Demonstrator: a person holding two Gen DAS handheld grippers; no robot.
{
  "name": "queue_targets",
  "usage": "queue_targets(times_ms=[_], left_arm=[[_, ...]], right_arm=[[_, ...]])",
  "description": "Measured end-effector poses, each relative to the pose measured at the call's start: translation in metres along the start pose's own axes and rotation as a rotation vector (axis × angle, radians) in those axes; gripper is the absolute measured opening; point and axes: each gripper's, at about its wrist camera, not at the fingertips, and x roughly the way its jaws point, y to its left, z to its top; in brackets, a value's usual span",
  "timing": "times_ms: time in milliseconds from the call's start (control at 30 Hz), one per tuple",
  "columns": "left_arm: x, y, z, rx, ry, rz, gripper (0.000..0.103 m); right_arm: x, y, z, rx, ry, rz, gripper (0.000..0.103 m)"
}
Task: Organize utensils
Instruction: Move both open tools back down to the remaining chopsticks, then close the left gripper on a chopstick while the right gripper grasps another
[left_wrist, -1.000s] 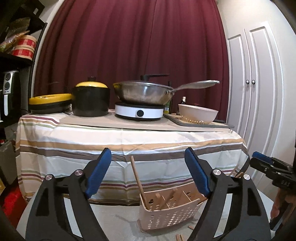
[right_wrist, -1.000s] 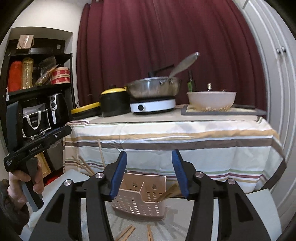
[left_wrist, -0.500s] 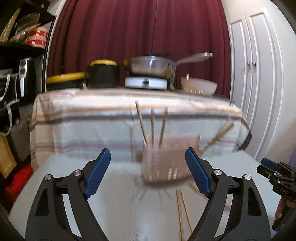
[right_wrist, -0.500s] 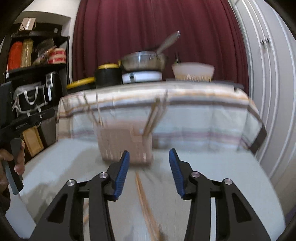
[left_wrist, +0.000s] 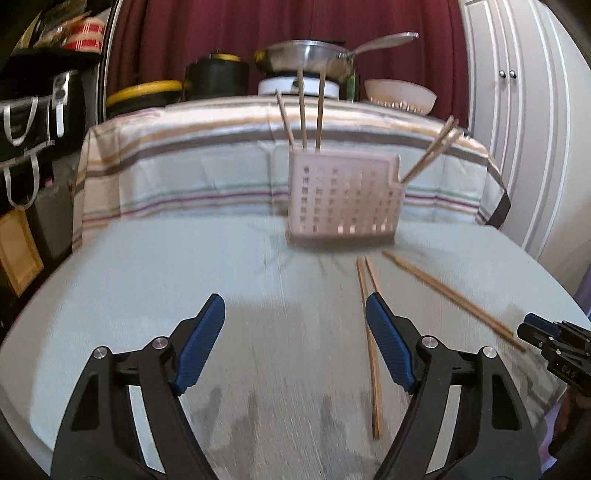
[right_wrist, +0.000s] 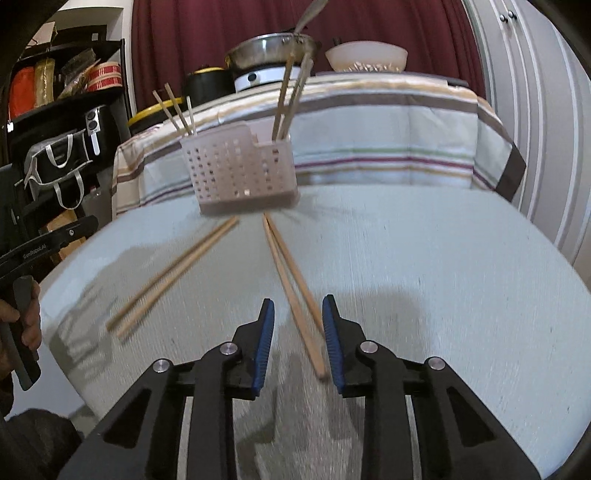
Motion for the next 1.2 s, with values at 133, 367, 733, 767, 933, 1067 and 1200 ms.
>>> queue_targets(times_ms=[133,367,733,767,933,1067,1200], left_arm=[[0.004,-0.001,-0.015,-0.015,0.043,-0.011,0.074],[0.004,-0.01,-0.028,0.0,0.07,-0.035,0.073],[0.007,-0.023,-0.045,0.005,0.116,-0.075,0.062],[0.008,-0.024,-0.046,0.006,0.121,-0.08,0.061],[0.008,-0.033,-0.051,0.026,0.136,-0.1,0.054],[0.009,-0.039,-0.056,0.039,0.15,-0.109,0.049],[0.01,-0.044,-0.06,0.052,0.168,-0.121,0.039]], right_arm=[[0.002,-0.001,-0.01,0.005,0.02,-0.007,0.026],[0.007,0.002,-0.017,0.003,0.046,0.007,0.015],[0.012,0.021,-0.019,-0.035,0.05,0.034,0.01],[0.012,0.021,-0.019,-0.036,0.05,0.032,0.01],[0.012,0.022,-0.019,-0.034,0.047,0.031,0.01],[0.014,0.023,-0.018,-0.031,0.044,0.029,0.01],[0.015,0.024,-0.018,-0.029,0.042,0.029,0.01]])
